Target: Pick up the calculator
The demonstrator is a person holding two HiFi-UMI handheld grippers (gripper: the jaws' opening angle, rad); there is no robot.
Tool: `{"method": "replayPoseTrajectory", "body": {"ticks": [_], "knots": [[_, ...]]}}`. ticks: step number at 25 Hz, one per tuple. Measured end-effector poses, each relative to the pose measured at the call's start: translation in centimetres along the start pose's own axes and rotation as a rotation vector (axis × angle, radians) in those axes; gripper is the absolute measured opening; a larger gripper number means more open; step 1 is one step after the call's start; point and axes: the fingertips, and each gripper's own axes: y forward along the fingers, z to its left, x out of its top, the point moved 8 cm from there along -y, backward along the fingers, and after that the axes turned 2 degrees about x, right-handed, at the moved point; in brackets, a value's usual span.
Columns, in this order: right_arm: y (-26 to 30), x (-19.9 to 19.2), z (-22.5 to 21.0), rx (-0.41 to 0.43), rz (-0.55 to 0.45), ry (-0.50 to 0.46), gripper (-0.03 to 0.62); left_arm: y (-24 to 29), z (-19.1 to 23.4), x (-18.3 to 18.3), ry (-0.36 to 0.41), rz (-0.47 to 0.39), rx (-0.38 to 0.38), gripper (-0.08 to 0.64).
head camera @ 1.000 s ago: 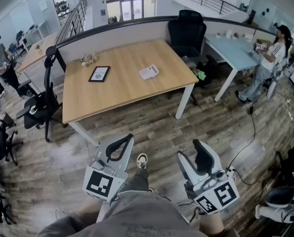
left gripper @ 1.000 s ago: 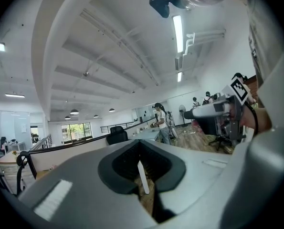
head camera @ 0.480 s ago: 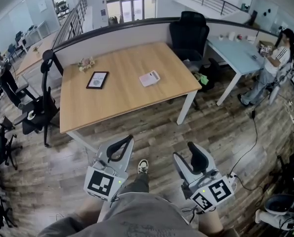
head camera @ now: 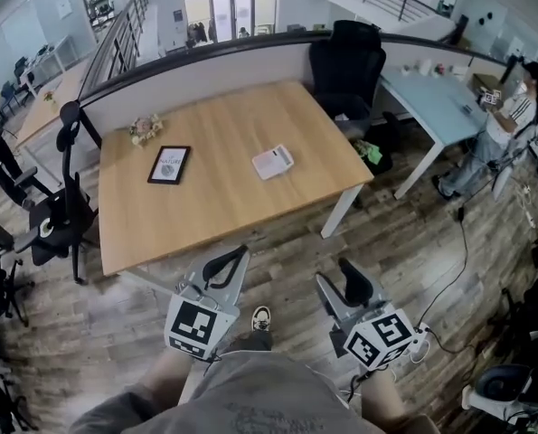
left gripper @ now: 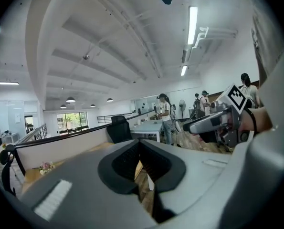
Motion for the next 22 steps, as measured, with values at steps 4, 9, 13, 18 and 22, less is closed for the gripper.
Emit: {"method": "replayPoseTrajectory", "body": {"ticks": [4, 9, 13, 18, 22], "knots": [[4.8, 0.2, -2.2, -0.022, 0.037, 0.029, 0.219, 3.8, 3.8, -0.8, 0.008, 0.011, -0.029, 0.002], [10.5, 0.6, -5.0, -0.043, 0.071, 0.045, 0.219, 7.9, 8.0, -1.8, -0.012, 0.026, -0.05, 0.002], [14.0, 0.4, -6.5, -0.055, 0.086, 0.058, 0.219, 10.3, 10.5, -2.8, -0.01, 0.053, -0.067, 0.002], [17.6, -0.3, -8.3, -0.054, 0.124, 0.088, 0.219, 12.8, 12.7, -4.3, -0.03, 0.089, -0.068, 0.002], [20.1, -0.8, -10.2, -0.036, 0.156, 0.096, 0.219, 14.9, 14.0, -5.7, -0.05, 0.11, -0.055, 0.002]]}}
